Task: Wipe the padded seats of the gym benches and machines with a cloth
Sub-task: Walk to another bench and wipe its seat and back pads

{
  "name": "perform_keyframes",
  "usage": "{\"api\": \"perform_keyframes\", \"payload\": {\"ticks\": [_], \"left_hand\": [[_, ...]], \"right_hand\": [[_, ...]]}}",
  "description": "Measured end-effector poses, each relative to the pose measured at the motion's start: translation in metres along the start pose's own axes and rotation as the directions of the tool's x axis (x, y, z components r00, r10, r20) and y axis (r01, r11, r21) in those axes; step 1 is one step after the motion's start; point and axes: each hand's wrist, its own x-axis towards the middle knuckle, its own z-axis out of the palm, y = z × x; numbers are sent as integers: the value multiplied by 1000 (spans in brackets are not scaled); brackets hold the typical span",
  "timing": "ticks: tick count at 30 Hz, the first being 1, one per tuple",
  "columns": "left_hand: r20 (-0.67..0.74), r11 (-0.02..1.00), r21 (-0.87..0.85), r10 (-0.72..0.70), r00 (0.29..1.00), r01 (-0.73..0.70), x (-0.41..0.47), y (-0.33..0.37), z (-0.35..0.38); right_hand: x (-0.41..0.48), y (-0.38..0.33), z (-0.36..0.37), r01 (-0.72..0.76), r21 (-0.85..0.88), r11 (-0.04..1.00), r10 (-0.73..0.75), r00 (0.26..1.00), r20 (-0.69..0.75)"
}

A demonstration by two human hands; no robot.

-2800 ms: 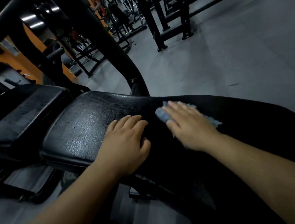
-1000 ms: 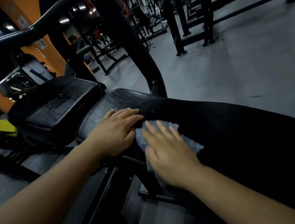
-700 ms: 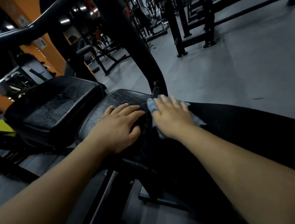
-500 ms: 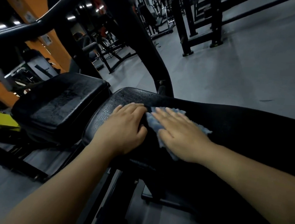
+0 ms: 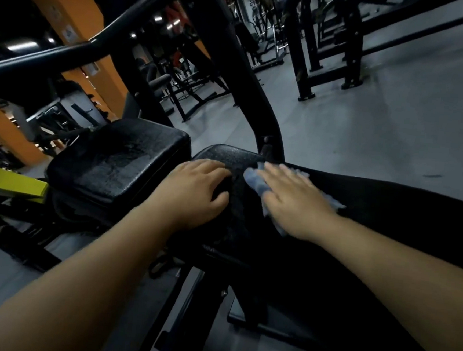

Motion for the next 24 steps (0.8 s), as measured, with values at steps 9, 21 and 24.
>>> {"api": "perform_keyframes", "payload": {"ticks": [9, 21, 24], "left_hand": [[-102, 973, -209, -118, 988, 95, -8, -4, 9], [132, 976, -178, -105, 986, 127, -2, 2, -7], [133, 973, -185, -112, 985, 136, 0, 2, -6]], "right_hand": [[-76, -40, 14, 213, 32, 976, -214, 976, 38], [-70, -80, 16, -147, 73, 986, 146, 989, 23], [-20, -48, 5, -333, 72, 940, 334, 943, 5]]}}
